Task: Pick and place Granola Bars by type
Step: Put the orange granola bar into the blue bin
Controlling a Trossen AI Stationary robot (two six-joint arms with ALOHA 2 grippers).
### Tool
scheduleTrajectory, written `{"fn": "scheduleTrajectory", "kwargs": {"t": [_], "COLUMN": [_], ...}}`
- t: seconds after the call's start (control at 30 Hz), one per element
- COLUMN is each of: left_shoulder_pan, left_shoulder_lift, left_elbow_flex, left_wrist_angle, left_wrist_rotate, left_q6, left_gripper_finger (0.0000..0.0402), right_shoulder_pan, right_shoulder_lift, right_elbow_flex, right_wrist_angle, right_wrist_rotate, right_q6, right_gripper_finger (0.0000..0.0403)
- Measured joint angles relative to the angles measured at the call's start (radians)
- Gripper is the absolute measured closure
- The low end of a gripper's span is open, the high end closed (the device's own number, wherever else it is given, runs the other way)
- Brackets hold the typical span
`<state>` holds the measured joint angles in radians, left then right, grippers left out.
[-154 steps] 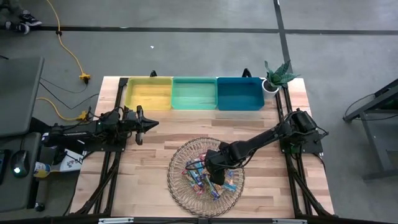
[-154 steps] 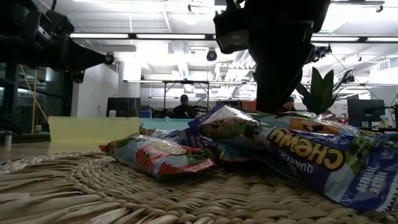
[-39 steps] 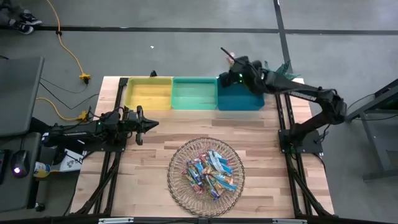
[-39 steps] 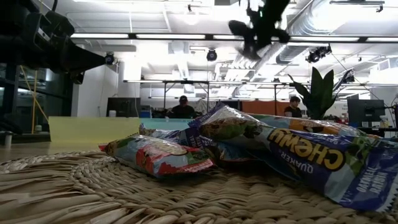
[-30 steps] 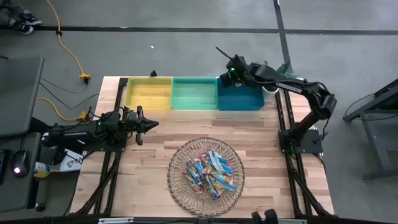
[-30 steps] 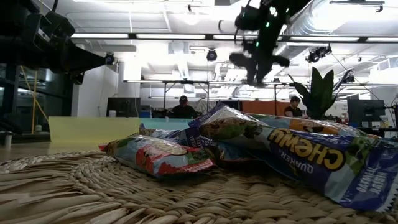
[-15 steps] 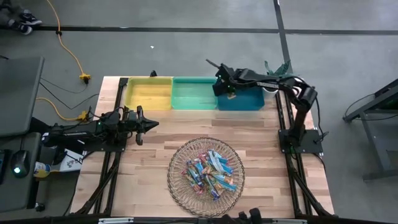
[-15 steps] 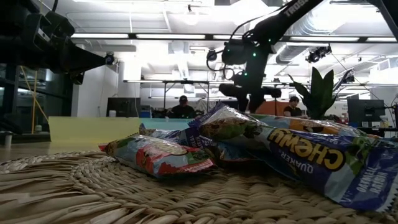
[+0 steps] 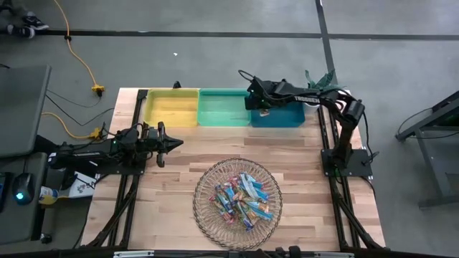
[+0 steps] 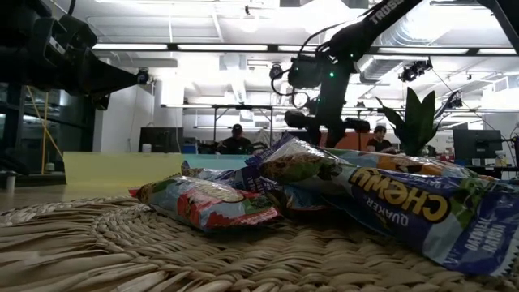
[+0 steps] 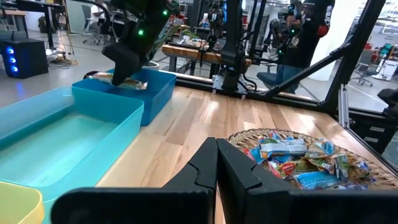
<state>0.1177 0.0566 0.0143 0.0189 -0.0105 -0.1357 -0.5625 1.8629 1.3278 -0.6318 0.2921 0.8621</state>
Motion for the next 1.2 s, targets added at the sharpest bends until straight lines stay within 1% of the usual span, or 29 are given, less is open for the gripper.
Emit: {"fn": "scheduleTrajectory", "kwargs": {"t": [0.2,0.33,0.5,0.67,1.0,1.2], "left_shoulder_pan": [0.000,0.000,0.000,0.000,0.000,0.000], "left_shoulder_lift": [0.000,0.000,0.000,0.000,0.000,0.000], "left_elbow_flex": [0.000,0.000,0.000,0.000,0.000,0.000], "left_wrist_angle": [0.000,0.000,0.000,0.000,0.000,0.000], "left_wrist_rotate": [0.000,0.000,0.000,0.000,0.000,0.000], "left_q6": [0.000,0.000,0.000,0.000,0.000,0.000], "left_gripper_finger": [0.0401,0.0401,0.0401,0.0401,0.0401,0.0401], "right_shoulder_pan": [0.003,0.003,0.003,0.003,0.000,-0.010], "right_shoulder_lift": [0.000,0.000,0.000,0.000,0.000,-0.014], "right_elbow_flex": [-0.088,-0.131,-0.164,-0.166,-0.166,-0.142], "right_wrist_angle": [0.098,0.152,0.208,0.217,0.228,0.239], "right_wrist_rotate": [-0.056,-0.068,-0.079,-0.080,-0.097,-0.107], "right_q6": [0.039,0.037,-0.004,-0.043,-0.062,-0.173], "right_gripper_finger": [0.0309,0.0309,0.0309,0.0306,0.0258,0.0242]}}
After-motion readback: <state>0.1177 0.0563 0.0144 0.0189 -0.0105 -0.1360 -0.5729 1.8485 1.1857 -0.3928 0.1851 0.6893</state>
